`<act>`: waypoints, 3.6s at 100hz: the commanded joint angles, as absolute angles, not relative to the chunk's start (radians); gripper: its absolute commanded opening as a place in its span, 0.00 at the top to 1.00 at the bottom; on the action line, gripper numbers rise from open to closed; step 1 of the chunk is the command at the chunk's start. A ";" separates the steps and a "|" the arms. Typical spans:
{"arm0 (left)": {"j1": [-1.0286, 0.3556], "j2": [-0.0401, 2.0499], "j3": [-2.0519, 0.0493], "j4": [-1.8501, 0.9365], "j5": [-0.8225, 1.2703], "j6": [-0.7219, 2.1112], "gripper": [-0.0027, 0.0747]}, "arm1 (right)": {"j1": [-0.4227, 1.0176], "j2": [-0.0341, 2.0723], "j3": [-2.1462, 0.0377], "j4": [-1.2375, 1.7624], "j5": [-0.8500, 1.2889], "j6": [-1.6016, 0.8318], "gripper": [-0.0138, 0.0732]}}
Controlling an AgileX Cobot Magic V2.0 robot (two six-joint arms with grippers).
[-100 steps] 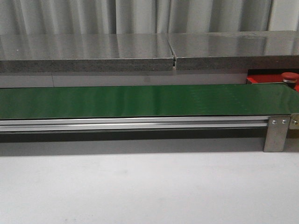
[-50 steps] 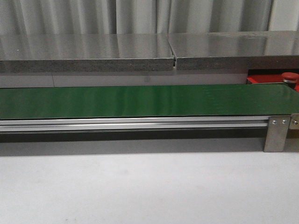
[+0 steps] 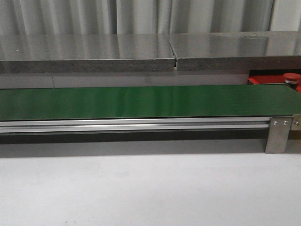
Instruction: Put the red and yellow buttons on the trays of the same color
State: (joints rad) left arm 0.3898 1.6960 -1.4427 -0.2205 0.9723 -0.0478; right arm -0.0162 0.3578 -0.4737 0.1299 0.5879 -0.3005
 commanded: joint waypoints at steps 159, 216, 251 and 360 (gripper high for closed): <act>0.778 1.725 -1.430 -0.250 1.032 0.068 0.33 | -0.015 0.364 -0.499 0.133 0.519 -0.306 0.92; 0.791 1.846 -1.429 -0.248 0.943 0.068 0.33 | -0.015 0.364 -0.499 0.133 0.519 -0.306 0.92; 0.789 1.880 -1.429 -0.260 0.844 0.068 0.33 | -0.015 0.364 -0.499 0.133 0.519 -0.306 0.92; 0.708 1.667 -1.429 -0.251 0.853 0.068 0.63 | -0.015 0.364 -0.499 0.133 0.519 -0.306 0.92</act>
State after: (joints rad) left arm 0.7349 1.7612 -1.4044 -0.2355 0.8682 0.0666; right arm -0.0162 0.3578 -0.4737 0.1299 0.5879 -0.3005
